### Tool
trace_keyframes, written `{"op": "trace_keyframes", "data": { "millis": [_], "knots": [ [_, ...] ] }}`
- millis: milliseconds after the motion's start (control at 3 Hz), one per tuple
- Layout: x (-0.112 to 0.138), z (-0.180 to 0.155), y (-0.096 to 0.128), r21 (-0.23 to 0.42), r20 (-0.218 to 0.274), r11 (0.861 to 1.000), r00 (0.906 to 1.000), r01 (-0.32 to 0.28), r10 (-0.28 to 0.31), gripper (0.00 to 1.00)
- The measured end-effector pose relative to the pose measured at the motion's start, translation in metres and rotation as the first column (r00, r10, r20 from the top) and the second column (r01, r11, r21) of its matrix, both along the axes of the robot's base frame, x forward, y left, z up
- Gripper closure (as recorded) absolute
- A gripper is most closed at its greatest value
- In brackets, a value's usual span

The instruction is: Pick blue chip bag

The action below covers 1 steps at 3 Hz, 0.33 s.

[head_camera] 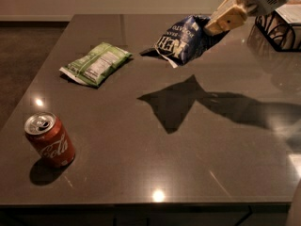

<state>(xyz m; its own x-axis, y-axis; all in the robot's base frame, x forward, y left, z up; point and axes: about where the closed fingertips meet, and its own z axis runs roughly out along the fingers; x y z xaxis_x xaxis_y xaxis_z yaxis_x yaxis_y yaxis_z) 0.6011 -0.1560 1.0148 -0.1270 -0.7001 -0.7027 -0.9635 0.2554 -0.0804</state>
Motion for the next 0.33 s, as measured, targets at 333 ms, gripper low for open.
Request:
{"op": "trace_keyframes", "data": {
  "millis": [333],
  "knots": [
    [0.0,0.0,0.0,0.0,0.0,1.0,1.0,0.0,0.0,1.0]
  ]
}}
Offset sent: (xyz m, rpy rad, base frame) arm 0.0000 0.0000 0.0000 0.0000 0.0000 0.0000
